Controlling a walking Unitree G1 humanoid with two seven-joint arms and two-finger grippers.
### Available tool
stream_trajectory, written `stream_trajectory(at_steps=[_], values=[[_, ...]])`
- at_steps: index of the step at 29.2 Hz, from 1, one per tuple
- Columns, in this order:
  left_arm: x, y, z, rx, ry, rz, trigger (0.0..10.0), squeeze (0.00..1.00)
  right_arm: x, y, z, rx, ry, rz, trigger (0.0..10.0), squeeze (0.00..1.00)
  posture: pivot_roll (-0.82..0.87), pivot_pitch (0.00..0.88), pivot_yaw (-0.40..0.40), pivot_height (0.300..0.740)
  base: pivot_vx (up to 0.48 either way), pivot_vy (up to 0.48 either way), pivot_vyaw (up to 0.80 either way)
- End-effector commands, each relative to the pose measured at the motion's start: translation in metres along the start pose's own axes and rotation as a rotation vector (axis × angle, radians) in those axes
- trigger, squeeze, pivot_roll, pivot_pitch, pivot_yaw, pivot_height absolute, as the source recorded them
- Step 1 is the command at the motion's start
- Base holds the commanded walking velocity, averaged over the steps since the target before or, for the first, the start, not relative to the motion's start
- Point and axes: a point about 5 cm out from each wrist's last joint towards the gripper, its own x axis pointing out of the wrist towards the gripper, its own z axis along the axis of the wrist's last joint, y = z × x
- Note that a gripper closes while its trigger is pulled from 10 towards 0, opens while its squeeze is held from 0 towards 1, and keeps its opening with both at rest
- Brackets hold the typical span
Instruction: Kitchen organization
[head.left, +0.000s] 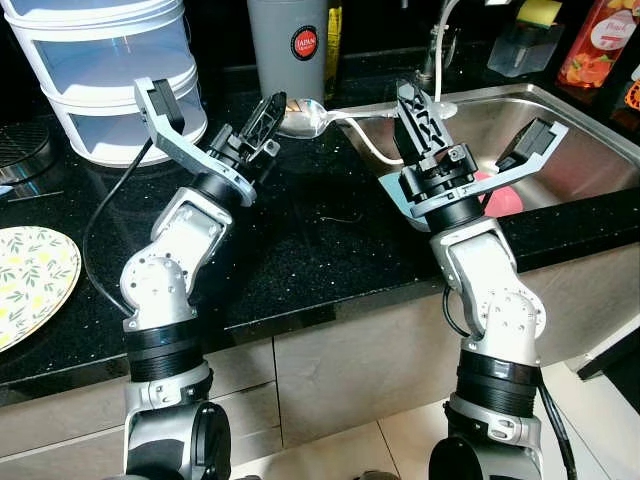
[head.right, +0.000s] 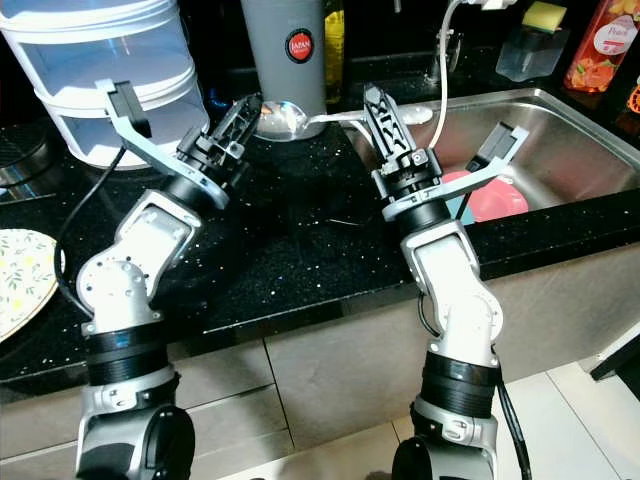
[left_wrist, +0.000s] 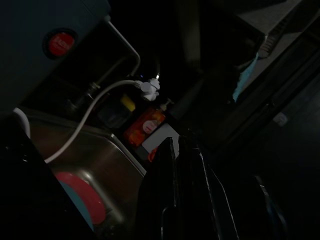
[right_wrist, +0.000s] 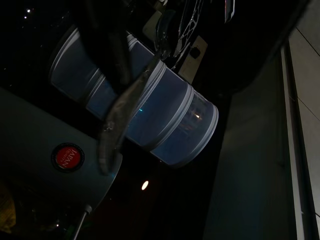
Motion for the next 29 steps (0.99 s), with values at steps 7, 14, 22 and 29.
stream_trajectory(at_steps=[7,14,22,29], values=[[-0.003,-0.003,-0.008,-0.007,0.035,-0.004,10.0,0.00,0.003,0.006,-0.003,0.009,0.016,0.040,0.0,0.00,0.04,0.000,0.008,0.740,0.000,0.000,0.00],[-0.001,-0.003,-0.006,0.036,0.037,0.012,10.0,0.00,0.003,0.006,-0.003,0.008,0.017,0.043,0.0,0.00,0.04,0.000,0.008,0.740,0.000,0.000,0.00],[-0.004,-0.004,-0.007,0.137,0.075,0.015,10.0,1.00,0.004,0.004,-0.010,-0.185,0.121,0.006,10.0,0.00,0.05,0.000,0.004,0.740,0.000,0.000,0.00],[-0.021,0.011,0.005,0.132,0.020,0.118,10.0,0.00,0.006,-0.005,0.005,-0.407,0.090,-0.096,10.0,0.00,0.05,0.000,0.007,0.740,0.000,0.000,0.00]])
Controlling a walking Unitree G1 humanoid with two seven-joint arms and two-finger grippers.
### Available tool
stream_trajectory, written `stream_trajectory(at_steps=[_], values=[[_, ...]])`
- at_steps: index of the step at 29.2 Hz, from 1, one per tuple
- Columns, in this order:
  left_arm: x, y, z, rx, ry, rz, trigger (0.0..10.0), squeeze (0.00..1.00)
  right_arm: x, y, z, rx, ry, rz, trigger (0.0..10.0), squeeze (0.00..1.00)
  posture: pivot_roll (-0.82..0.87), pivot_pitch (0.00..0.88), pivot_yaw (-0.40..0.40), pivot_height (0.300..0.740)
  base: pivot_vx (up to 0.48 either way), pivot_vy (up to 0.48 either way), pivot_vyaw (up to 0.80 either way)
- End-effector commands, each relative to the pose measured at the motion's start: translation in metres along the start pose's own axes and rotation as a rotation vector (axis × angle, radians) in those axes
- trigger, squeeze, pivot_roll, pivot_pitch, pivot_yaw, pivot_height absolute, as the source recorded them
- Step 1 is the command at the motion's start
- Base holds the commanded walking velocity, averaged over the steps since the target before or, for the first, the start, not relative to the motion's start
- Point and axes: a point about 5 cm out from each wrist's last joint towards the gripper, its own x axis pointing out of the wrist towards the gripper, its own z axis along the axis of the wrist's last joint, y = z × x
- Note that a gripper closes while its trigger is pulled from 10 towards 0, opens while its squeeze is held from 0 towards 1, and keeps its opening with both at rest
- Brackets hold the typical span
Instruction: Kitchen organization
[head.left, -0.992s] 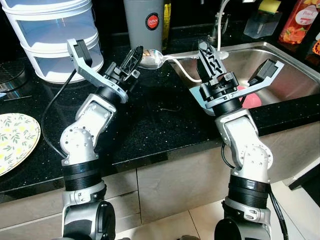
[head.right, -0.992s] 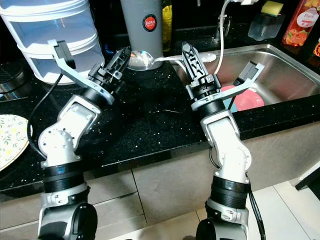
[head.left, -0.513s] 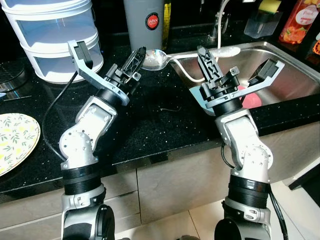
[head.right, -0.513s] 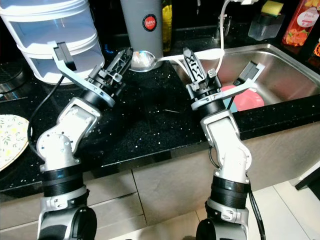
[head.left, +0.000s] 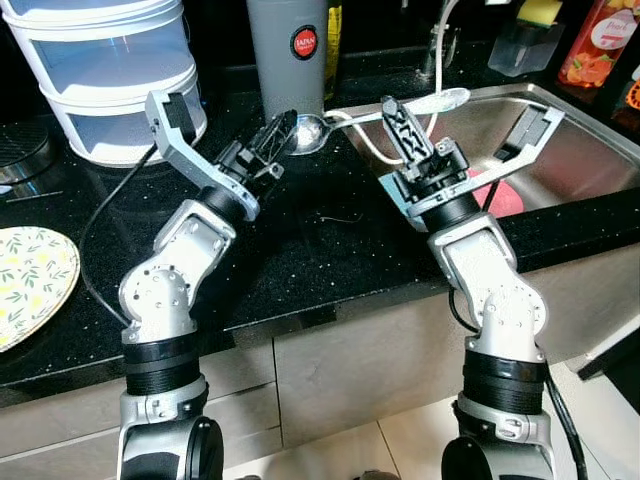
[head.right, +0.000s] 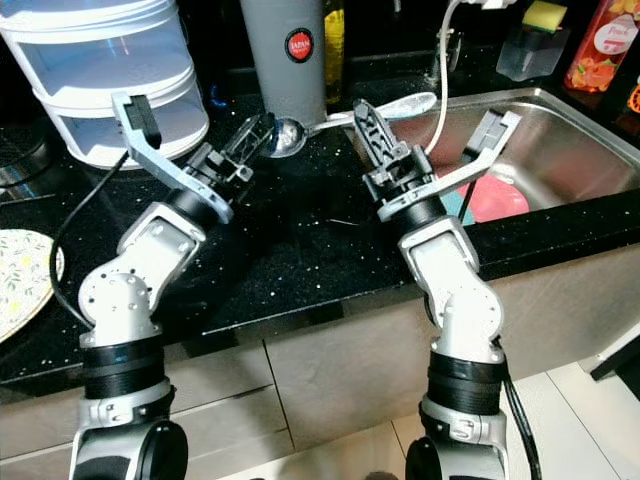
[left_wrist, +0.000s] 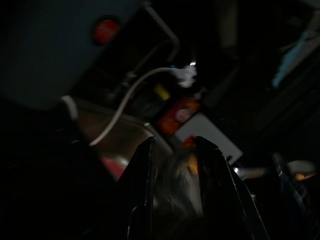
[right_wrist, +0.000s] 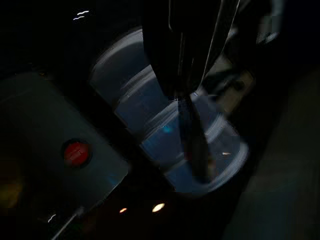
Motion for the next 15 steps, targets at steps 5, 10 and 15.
stream_trajectory(at_steps=[5,10,15], values=[[-0.017,0.010,0.007,0.164,-0.008,0.085,10.0,0.00,-0.003,-0.027,0.016,-0.226,-0.035,-0.207,10.0,0.00,0.05,0.000,0.006,0.740,0.000,0.000,0.00],[-0.024,0.023,0.002,0.571,0.057,0.256,10.0,0.00,-0.008,-0.045,0.016,-0.342,-0.014,-0.346,10.0,0.00,0.05,0.000,0.000,0.740,0.000,0.000,0.00],[-0.031,0.037,0.006,0.794,0.029,0.423,10.0,0.00,-0.011,-0.055,0.009,-0.516,0.019,-0.431,10.0,0.00,0.06,0.000,-0.011,0.740,0.000,0.000,0.00]])
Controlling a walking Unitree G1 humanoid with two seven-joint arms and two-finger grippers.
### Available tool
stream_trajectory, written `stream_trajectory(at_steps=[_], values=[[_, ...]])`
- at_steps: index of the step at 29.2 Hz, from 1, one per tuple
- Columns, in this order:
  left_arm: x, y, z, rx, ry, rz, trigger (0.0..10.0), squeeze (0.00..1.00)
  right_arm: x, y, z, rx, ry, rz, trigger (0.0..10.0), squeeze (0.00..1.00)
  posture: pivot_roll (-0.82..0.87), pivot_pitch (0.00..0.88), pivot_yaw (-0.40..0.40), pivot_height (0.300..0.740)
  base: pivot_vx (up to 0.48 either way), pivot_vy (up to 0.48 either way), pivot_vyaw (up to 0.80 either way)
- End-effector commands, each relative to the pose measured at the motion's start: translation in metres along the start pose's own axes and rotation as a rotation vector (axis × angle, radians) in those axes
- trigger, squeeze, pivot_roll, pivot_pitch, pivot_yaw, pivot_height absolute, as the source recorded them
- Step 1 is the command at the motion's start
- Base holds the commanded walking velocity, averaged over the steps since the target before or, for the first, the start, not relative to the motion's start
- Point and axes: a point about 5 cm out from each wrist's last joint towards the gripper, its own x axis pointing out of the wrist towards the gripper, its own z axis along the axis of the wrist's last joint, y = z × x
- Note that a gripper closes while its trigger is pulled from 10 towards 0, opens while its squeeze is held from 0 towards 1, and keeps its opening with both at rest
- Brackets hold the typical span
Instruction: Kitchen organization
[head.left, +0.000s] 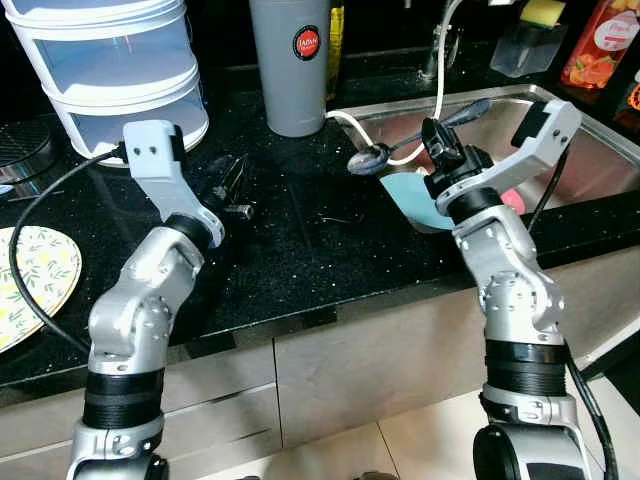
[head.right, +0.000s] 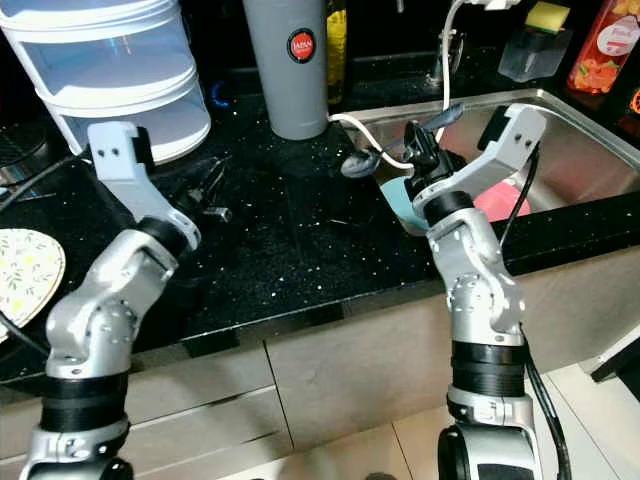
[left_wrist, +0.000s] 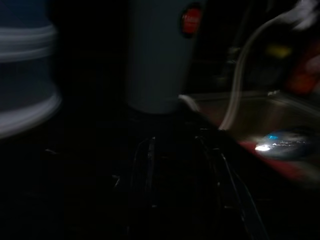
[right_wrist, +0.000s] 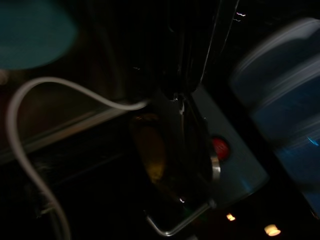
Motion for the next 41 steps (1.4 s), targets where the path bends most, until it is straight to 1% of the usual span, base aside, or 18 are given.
stream_trajectory(at_steps=[1,2,4,8,12,14,27,35,41], values=[[-0.003,0.009,-0.005,0.076,0.007,0.068,10.0,0.00,-0.001,-0.003,-0.003,-0.071,-0.007,-0.027,10.0,0.00,0.06,0.000,-0.011,0.740,0.000,0.000,0.00],[-0.003,0.012,-0.005,0.090,0.008,0.095,10.0,0.00,-0.001,-0.001,-0.005,-0.094,-0.012,-0.025,10.0,0.00,0.06,0.000,-0.011,0.740,0.000,0.000,0.00],[-0.003,0.013,-0.006,0.102,0.008,0.110,10.0,0.00,0.000,0.001,-0.007,-0.098,-0.018,-0.017,10.0,0.00,0.06,0.000,-0.011,0.740,0.000,0.000,0.00],[-0.004,0.016,-0.005,0.127,-0.012,0.134,10.0,0.00,0.001,0.005,-0.011,-0.071,-0.024,0.002,10.0,0.00,0.07,0.000,-0.016,0.740,0.000,0.000,0.00],[-0.003,0.019,-0.003,0.145,-0.037,0.170,10.0,0.00,0.002,0.006,-0.011,-0.056,-0.030,0.005,10.0,0.00,0.08,0.000,-0.020,0.740,0.302,-0.360,0.00],[0.000,0.019,-0.001,0.169,-0.065,0.198,10.0,0.00,0.003,0.008,-0.012,-0.054,-0.036,0.013,10.0,0.00,0.08,0.000,-0.021,0.740,0.306,-0.366,0.00],[0.002,0.015,-0.003,0.180,-0.074,0.198,10.0,0.00,0.003,0.010,-0.013,-0.059,-0.047,0.026,10.0,0.00,0.08,0.000,-0.022,0.740,0.287,-0.380,0.00],[0.002,0.013,-0.004,0.192,-0.083,0.193,10.0,0.00,0.003,0.009,-0.014,-0.056,-0.050,0.026,10.0,0.00,0.08,0.000,-0.021,0.740,0.185,-0.411,0.00],[0.002,0.009,-0.004,0.202,-0.081,0.172,10.0,0.00,0.004,0.009,-0.015,-0.053,-0.050,0.021,10.0,0.00,0.09,0.000,-0.017,0.740,0.000,-0.042,0.00]])
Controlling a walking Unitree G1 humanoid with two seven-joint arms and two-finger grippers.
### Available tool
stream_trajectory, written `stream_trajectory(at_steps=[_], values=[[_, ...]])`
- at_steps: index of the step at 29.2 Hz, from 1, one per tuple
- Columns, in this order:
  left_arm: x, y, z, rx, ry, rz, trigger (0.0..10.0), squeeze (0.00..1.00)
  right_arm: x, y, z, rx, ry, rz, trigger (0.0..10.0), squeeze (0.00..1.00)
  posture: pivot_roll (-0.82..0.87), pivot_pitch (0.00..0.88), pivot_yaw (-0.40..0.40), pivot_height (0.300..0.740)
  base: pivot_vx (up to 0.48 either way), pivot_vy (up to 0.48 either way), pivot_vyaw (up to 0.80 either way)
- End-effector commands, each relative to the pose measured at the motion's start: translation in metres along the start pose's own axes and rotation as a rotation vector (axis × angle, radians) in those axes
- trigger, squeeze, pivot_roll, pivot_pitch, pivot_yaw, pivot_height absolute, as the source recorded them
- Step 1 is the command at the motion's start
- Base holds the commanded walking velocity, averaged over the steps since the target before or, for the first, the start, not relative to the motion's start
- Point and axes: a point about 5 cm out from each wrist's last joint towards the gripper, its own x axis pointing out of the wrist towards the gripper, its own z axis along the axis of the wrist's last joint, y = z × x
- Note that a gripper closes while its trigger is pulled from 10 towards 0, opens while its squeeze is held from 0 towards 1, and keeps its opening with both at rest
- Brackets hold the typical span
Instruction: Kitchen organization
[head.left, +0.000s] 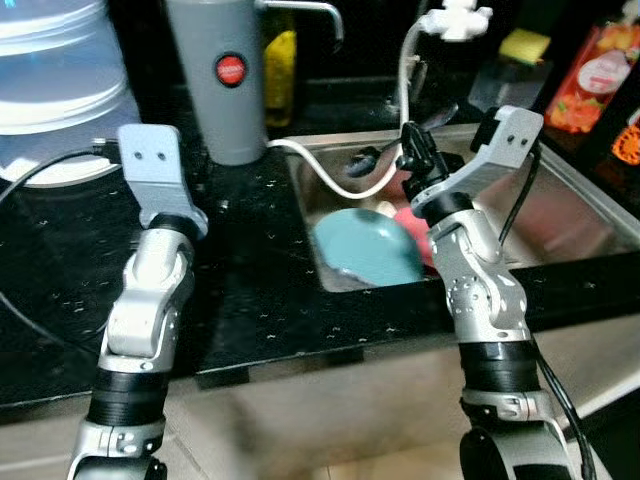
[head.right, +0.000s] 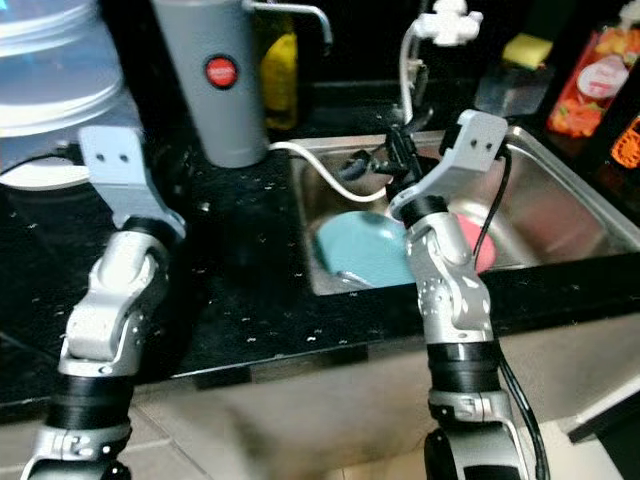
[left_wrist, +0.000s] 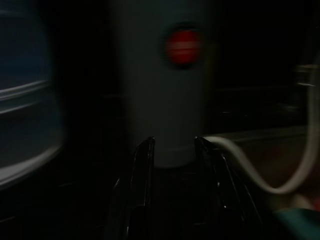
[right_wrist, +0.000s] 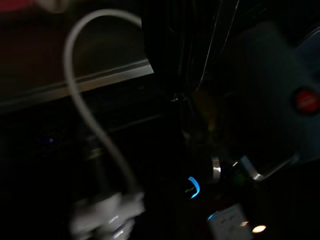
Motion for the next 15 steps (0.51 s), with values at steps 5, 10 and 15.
stream_trajectory(at_steps=[5,10,15], values=[[-0.001,0.000,0.000,0.012,-0.008,-0.004,10.0,0.00,0.001,0.001,-0.005,-0.018,0.016,-0.001,10.0,0.00,0.09,0.000,-0.015,0.740,0.000,0.000,0.00],[0.000,0.000,0.000,0.006,-0.007,-0.003,10.0,0.00,0.004,-0.008,-0.011,-0.213,0.117,-0.018,10.0,0.00,0.09,0.000,-0.016,0.740,0.000,0.000,0.00],[0.001,-0.001,-0.001,0.007,0.000,-0.003,10.0,0.00,0.006,-0.011,-0.029,-0.336,0.307,0.047,10.0,0.00,0.08,0.000,-0.017,0.740,0.000,0.000,0.00]])
